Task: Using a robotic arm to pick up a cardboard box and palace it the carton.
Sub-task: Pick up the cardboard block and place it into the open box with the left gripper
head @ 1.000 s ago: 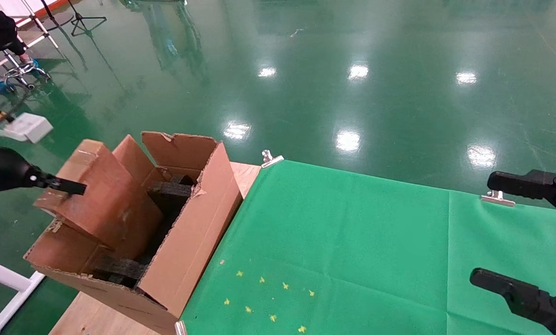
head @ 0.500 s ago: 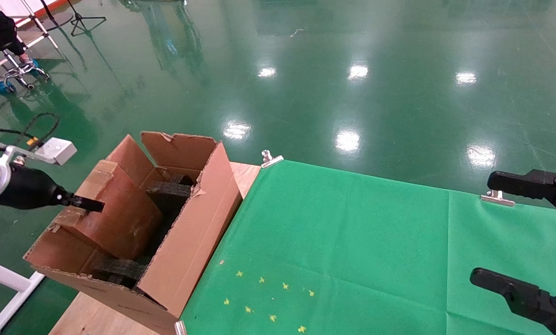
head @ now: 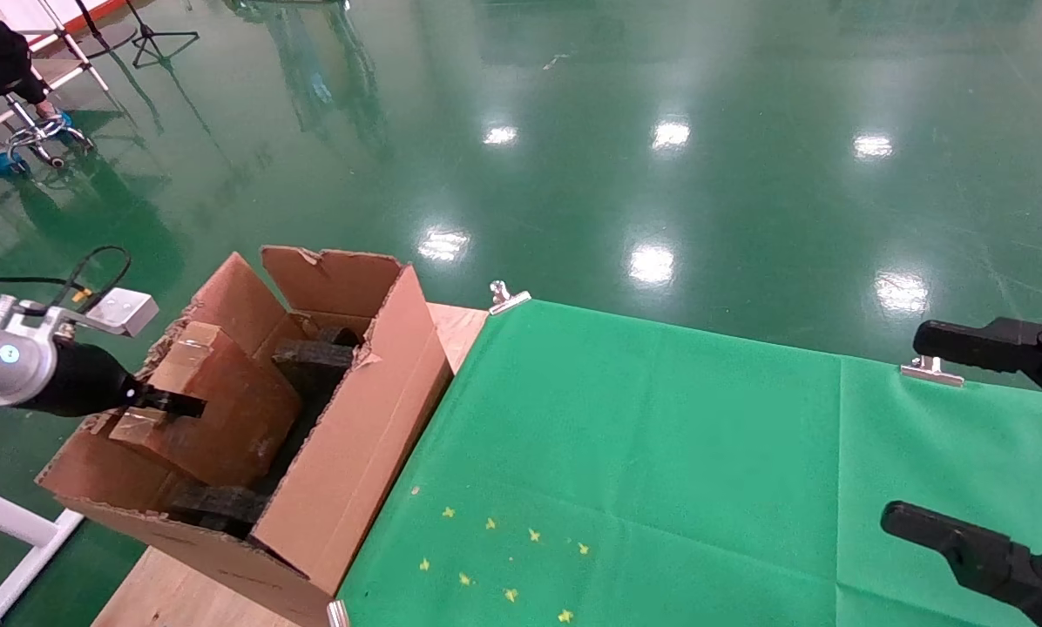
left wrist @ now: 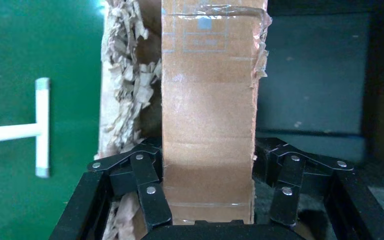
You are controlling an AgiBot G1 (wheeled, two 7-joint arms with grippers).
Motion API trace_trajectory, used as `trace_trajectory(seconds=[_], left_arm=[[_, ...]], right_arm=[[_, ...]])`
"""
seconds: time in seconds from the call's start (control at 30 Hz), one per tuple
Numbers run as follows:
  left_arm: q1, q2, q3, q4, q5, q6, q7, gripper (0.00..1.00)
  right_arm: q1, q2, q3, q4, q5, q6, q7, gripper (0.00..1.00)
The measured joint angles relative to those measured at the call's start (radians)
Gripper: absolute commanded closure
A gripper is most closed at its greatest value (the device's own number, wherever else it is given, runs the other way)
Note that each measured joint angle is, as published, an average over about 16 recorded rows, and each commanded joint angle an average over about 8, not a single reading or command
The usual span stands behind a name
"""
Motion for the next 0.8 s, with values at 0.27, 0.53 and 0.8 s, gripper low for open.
trace_trajectory(seconds=[0.27,0.53,0.8], left_arm=[[0.058,0.029,-0.009,0.016,-0.013,-0.078,-0.003,1.00],[0.107,0.054,-0.018,0.024,-0.026,-0.114,-0.009,1.00],[0.156,0.082,-0.023,0.032,-0.033,-0.148,-0.026,1.00]], right_arm=[[0.000,0.000,0.000,0.000,0.000,0.000,0.000,0.00],[0.000,0.000,0.000,0.000,0.000,0.000,0.000,0.00],[0.000,0.000,0.000,0.000,0.000,0.000,0.000,0.00]])
